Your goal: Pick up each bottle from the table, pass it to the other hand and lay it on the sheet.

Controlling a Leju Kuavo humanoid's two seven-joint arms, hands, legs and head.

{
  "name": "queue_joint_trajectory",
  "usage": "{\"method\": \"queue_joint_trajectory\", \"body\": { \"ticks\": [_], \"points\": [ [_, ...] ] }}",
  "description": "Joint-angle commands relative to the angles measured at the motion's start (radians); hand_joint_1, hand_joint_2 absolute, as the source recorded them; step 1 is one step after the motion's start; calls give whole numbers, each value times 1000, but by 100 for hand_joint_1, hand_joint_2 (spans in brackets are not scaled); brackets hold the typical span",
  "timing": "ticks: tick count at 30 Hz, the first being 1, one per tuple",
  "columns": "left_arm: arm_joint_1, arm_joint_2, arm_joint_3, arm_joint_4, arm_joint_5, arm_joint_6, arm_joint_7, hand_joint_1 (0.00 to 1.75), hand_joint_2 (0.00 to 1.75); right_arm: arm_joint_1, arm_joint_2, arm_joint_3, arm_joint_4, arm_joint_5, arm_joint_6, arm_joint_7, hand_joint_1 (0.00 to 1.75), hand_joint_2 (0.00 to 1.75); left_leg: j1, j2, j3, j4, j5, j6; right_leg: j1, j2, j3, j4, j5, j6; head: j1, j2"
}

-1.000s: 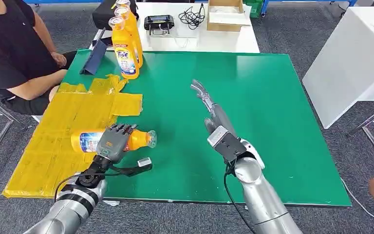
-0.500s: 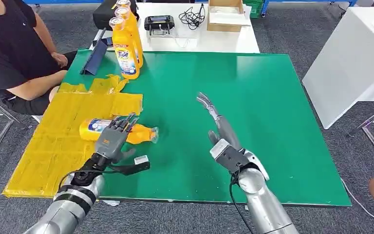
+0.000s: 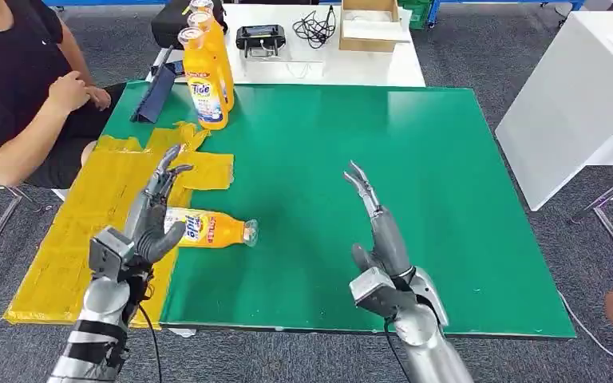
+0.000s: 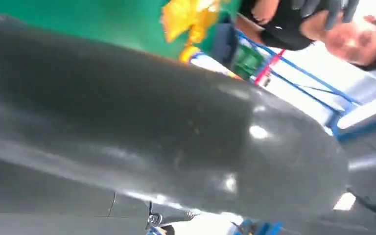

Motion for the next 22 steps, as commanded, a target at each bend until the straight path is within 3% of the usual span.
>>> {"method": "queue_joint_trajectory", "body": {
  "ticks": [1, 4, 13, 16, 18, 19, 20, 22],
  "points": [
    [127, -58, -45, -257, 120, -185, -50, 0, 0, 40, 36, -51, -183, -32, 1, -36, 0, 0, 0, 0, 0, 1, -1, 2, 0, -1, 0, 1, -1, 1, 0, 0],
    [102, -75, -81, -239, 46, -141, -50, 0, 0, 26, 41, -34, -183, -65, 74, -30, 0, 0, -1, -1, -1, 0, 0, 1, 0, -2, -1, 0, -1, 0, 0, 0],
    [71, -82, -114, -191, 24, -107, -36, 0, 0, 4, 37, -2, -139, -32, 82, -24, 0, 0, 0, -2, 2, -1, 0, 1, 0, -2, 3, -1, 0, 0, 0, 0],
    [76, -92, -105, -229, -39, 45, -50, 0, 0, 24, 27, 4, -174, 18, 6, -52, 0, 0, -1, -2, 4, -2, 0, 2, -1, -2, 4, -1, -1, 0, 0, 0],
    [120, -80, -99, -382, -31, 227, -50, 0, 0, 109, 27, -30, -294, -9, -40, -89, 0, 0, 0, -2, 3, -1, -1, 2, 0, -2, 3, -1, -1, 0, 0, 0],
    [136, -99, -108, -434, -23, 314, -50, 0, 0, 137, 42, -44, -329, -52, -21, -104, 0, 0, 0, -2, 2, 0, -1, 2, 0, -2, 3, -1, -1, 0, 0, 0],
    [163, -143, -167, -429, -58, 308, -50, 0, 0, 158, 67, -38, -349, -72, 17, -100, 0, 0, 0, -2, 1, 1, -2, 1, 1, -3, 1, 0, -2, 0, 0, 0],
    [157, -199, -306, -284, -258, 269, -3, 0, 0, 110, 78, 53, -217, 50, 43, -16, 0, 0, 0, -5, 2, 1, -2, 2, 0, -5, 3, 0, -3, 1, 0, 0]
  ]
}}
